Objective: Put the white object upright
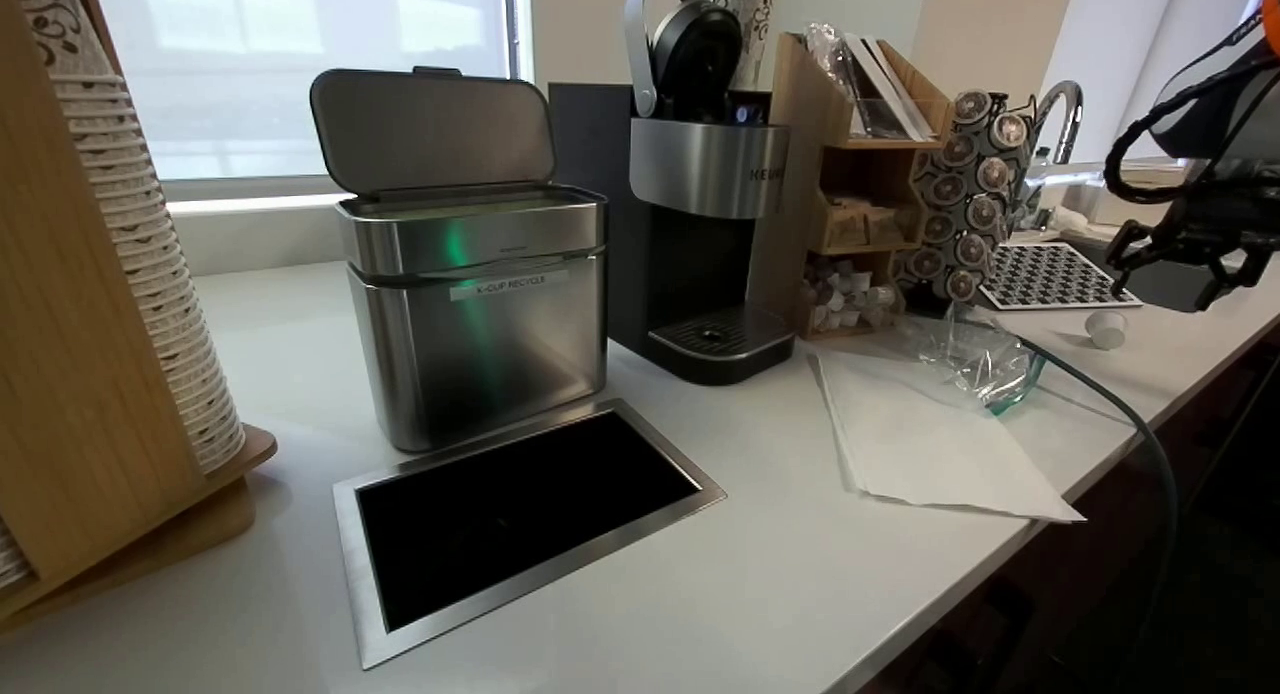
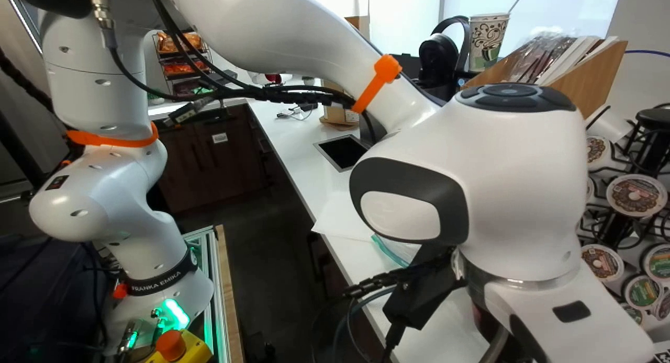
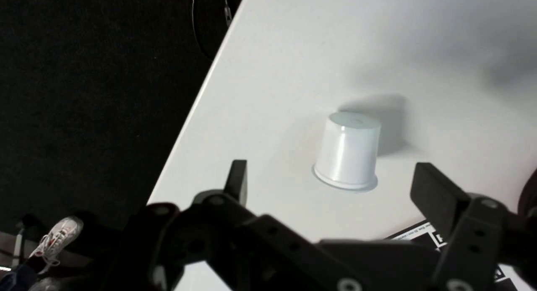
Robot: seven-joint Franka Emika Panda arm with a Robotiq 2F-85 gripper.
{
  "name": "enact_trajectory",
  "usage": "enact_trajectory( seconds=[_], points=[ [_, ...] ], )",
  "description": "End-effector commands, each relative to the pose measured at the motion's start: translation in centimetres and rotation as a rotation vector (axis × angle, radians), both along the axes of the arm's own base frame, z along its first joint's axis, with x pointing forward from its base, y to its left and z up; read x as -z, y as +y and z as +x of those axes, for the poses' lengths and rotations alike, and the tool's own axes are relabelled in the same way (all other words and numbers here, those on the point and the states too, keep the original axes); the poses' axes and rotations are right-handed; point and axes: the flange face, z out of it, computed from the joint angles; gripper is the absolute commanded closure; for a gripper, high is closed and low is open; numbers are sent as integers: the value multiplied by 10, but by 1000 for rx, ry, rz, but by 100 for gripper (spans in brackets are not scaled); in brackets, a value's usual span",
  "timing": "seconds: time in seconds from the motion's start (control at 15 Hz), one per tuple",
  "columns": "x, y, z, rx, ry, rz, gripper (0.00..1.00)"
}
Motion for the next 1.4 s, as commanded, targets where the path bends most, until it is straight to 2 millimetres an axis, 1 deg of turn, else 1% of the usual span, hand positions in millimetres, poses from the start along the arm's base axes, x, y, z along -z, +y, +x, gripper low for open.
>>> enact_trajectory(
  seconds=[0.0, 0.33, 0.8, 1.33],
  points=[
    [-2, -21, 6, -42, 50, 30, 0],
    [9, -34, 17, -112, 88, 77, 0],
    [17, -52, 29, -198, 118, 129, 0],
    [25, -64, 40, -254, 136, 225, 0]
  ],
)
